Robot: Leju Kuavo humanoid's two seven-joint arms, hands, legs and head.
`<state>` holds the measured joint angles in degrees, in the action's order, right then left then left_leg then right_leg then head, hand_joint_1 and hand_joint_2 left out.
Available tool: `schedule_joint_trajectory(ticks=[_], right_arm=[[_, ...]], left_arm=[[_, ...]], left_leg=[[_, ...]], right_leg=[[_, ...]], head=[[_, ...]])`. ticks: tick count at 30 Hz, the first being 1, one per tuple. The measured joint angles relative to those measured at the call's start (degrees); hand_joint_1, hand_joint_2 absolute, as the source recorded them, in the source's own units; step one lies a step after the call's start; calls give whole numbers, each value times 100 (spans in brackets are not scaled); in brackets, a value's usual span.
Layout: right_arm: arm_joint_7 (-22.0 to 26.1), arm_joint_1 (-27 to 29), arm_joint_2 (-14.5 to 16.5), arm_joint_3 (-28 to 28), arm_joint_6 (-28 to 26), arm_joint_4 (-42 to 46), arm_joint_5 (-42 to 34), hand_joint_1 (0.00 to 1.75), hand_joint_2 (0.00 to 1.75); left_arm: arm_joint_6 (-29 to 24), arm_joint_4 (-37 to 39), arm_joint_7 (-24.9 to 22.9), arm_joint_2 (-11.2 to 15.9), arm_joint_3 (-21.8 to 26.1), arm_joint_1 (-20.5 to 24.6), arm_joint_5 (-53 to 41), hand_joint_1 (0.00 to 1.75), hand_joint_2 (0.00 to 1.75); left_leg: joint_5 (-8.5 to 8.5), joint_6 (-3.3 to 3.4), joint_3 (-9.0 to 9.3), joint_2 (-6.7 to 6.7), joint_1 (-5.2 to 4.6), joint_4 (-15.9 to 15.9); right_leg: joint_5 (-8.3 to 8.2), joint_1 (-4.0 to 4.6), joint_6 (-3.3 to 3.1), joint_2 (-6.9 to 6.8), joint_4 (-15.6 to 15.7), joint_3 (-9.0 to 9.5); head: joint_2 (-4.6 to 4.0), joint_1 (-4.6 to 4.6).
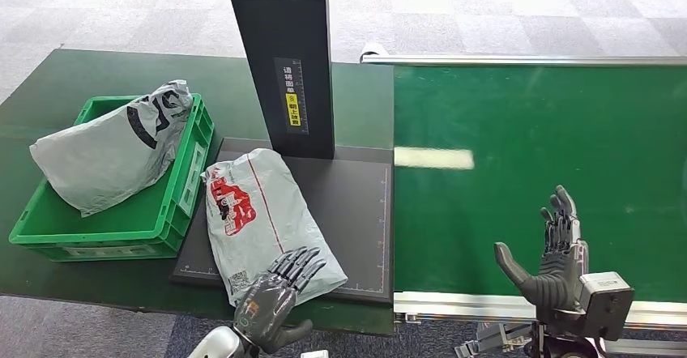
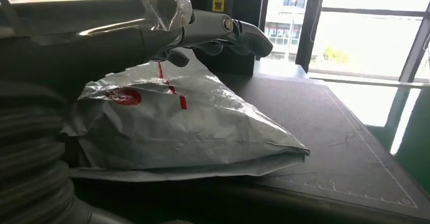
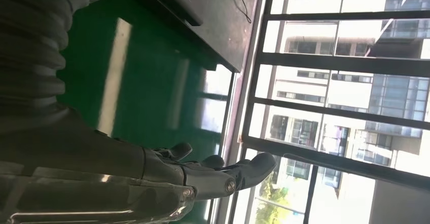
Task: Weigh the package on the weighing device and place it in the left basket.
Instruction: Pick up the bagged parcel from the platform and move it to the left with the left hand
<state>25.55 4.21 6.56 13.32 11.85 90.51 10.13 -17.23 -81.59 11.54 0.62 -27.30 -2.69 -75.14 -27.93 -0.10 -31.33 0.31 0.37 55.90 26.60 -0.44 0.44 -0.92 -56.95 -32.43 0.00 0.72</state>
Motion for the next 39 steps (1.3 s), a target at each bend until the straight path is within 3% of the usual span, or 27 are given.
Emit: schedule_joint_trajectory(ticks=[12,25,26,29,30,39], right_arm=[[48,47,61,82,-30,149,3,0,175],[83,115,145,120,-75,309,61,0,175],[84,115,146,121,-84,315,74,0,175],[86,115,152,124,-111,331,91,0,175],[87,115,157,125,-121,336,92,0,175],[90,123,185,152,-212,345,109,0,175]], left_arm=[[-154,17,-637,105,-3,179,-1115,0,175],[352,222,-1115,236,167,214,-1469,0,175],[371,261,-1121,240,185,223,-1469,14,175],[428,365,-1107,240,238,249,-1469,144,175],[446,404,-1091,240,256,256,-1458,174,175],[548,449,-695,241,363,335,-917,174,175]], left_leg=[[1,0,1,1,0,0],[1,0,2,2,0,0],[1,0,3,2,0,0],[0,0,11,2,0,-1],[0,0,15,2,0,-1],[1,1,43,-6,0,-3]], right_leg=[[0,0,0,0,-1,2],[0,0,0,1,0,3],[0,0,0,1,0,5],[0,0,0,0,0,14],[1,0,-1,0,0,17],[3,0,-1,-9,1,51]], head=[[0,-1],[0,0],[0,-1],[0,-1],[0,-1],[0,0]])
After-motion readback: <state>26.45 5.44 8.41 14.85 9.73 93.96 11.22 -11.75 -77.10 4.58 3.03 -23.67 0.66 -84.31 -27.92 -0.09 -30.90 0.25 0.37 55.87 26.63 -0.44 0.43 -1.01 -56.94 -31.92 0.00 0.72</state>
